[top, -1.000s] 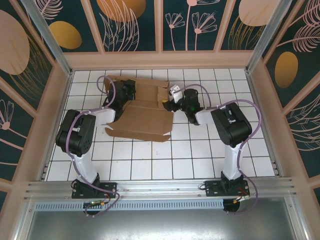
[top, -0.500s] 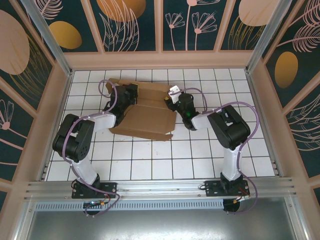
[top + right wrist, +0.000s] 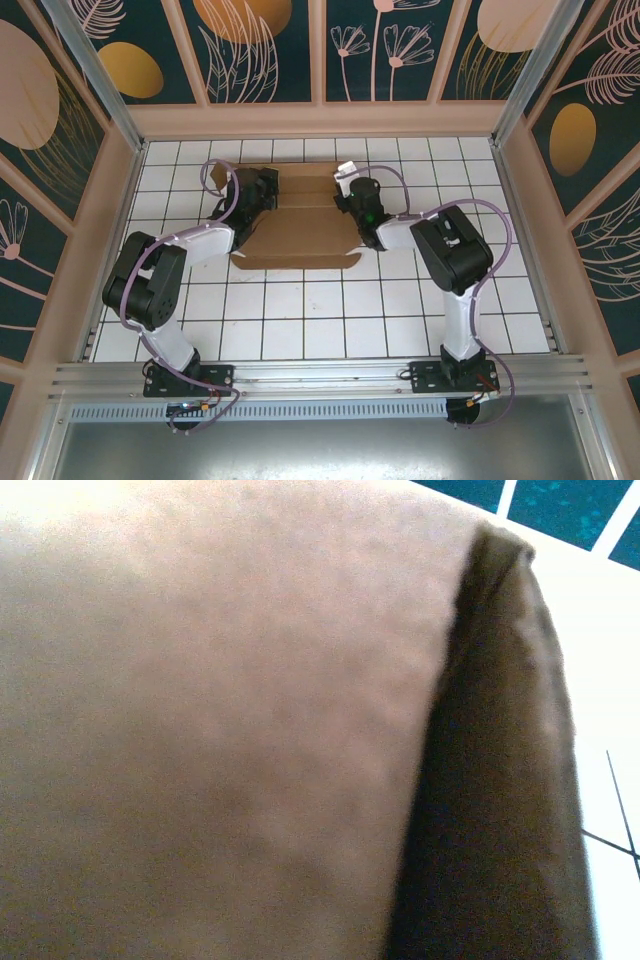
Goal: Fold the paper box
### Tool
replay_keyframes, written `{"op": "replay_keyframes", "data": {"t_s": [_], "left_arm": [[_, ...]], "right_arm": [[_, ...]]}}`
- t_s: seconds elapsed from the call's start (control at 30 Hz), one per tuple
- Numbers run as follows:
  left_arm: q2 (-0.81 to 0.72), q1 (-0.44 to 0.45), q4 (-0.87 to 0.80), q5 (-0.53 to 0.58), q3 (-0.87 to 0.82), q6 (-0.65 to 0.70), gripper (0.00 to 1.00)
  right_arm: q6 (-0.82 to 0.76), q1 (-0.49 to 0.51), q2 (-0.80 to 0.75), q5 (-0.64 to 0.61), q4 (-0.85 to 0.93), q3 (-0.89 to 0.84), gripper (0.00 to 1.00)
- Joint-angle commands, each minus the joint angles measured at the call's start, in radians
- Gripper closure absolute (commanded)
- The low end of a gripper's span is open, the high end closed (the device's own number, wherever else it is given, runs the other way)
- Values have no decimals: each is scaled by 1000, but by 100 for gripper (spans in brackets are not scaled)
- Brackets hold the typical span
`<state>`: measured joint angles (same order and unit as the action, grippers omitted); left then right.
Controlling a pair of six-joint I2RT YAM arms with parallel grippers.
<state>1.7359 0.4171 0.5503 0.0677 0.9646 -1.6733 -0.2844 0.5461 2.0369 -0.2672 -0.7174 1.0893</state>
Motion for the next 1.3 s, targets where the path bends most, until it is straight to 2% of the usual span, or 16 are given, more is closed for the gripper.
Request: {"op": "replay_keyframes", "data": {"t_s": [0.0,0.13,0.23,0.33,0.43,0.53,0.67,0.77,0.87,1.03,1.17,1.27], "left_arm": [[10,17,-189,19,40,-19,100],[39,24,-248,25,95,-34,100],[58,33,-282,27,125,-48,100],[71,37,-299,29,146,-55,100],[72,37,-296,38,152,-50,100],[54,36,-289,54,153,6,74],[14,34,-283,43,158,131,49],[-16,35,-273,16,141,207,38],[-71,35,-281,-46,126,334,36],[-151,38,-430,-110,152,590,36],[-298,40,-498,-152,88,803,37],[-390,40,-578,-168,98,910,39]], "right_arm": [[50,-5,47,-166,86,91,85],[33,43,121,-348,117,172,99],[21,69,181,-465,120,235,100],[33,81,204,-469,151,268,100],[68,72,182,-402,165,249,100],[79,51,122,-279,125,166,100],[80,17,50,-170,112,83,100],[90,6,3,-110,117,36,100],[101,-34,-40,-50,137,-6,100],[136,-76,-109,37,150,-82,100],[140,-77,-156,23,128,-145,100],[142,-60,-171,-30,126,-168,100]]}}
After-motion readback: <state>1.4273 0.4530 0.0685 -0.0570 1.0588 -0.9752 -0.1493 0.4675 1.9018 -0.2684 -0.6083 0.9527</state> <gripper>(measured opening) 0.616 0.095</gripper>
